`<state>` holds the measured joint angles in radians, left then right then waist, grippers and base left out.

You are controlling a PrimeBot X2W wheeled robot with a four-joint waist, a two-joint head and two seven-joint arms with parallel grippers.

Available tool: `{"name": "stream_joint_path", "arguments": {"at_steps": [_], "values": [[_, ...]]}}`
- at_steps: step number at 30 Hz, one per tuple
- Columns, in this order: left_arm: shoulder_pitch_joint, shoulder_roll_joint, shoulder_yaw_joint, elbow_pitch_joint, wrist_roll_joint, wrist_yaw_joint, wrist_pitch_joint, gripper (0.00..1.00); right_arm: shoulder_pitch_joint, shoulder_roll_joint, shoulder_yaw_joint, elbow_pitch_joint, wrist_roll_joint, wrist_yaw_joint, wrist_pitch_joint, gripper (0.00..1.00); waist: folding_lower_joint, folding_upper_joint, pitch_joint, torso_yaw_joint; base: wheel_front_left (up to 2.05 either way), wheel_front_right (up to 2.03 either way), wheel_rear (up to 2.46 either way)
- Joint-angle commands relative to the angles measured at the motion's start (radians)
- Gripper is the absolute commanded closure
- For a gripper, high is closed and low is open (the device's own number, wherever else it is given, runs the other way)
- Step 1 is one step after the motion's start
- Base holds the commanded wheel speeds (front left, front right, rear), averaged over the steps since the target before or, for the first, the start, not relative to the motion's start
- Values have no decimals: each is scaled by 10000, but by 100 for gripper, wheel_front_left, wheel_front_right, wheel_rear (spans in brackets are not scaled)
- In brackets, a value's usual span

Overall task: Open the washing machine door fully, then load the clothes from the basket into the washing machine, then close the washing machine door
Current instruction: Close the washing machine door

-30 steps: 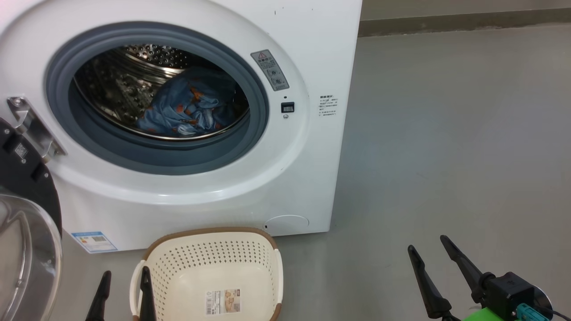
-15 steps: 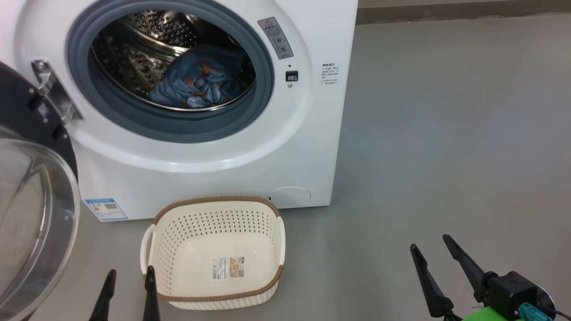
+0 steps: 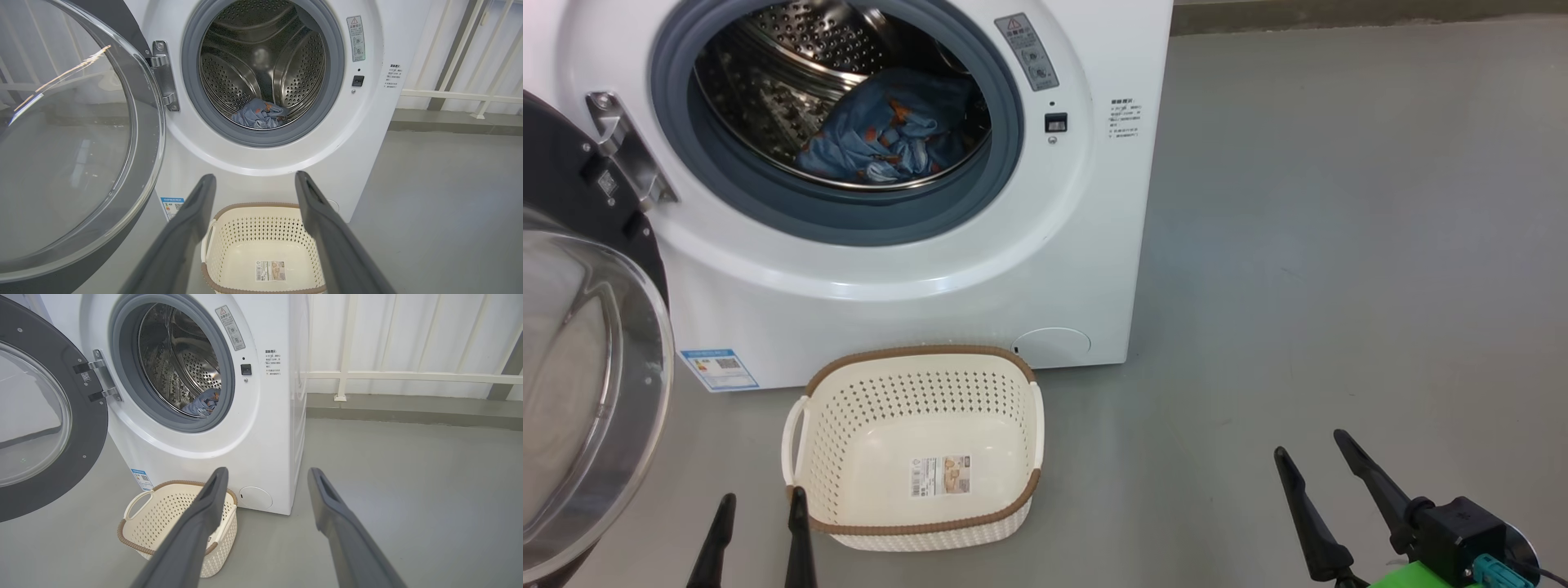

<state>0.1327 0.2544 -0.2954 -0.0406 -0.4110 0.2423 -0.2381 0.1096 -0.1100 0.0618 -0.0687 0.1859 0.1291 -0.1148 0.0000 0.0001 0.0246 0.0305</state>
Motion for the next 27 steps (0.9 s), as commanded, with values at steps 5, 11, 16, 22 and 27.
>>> {"name": "stream_joint_path", "arguments": {"at_steps": [5, 11, 16, 22, 27], "values": [[-494, 201, 306, -208, -17, 48, -62, 0, -119, -61, 203, -233, -47, 16, -11, 0, 0, -1, -4, 7, 0, 0, 0], [-510, 192, 259, -196, -37, 65, -61, 0, -96, -72, 197, -225, -46, 16, -19, 0, 0, -1, -31, 54, 0, 0, 0], [-522, 206, 226, -202, -36, 75, -67, 0, -86, -91, 179, -229, -34, 16, -23, 0, 0, -1, -53, 134, 0, 0, 0], [-594, 196, 185, -234, -24, 72, -86, 0, -20, -69, 70, -278, -43, 16, -25, 0, 0, -1, -11, 541, 0, 0, 0], [-583, 224, 247, -313, -5, 113, -110, 0, -53, -99, 80, -343, -46, 16, -11, 0, 0, -1, 56, 1028, 0, 0, 0]]}}
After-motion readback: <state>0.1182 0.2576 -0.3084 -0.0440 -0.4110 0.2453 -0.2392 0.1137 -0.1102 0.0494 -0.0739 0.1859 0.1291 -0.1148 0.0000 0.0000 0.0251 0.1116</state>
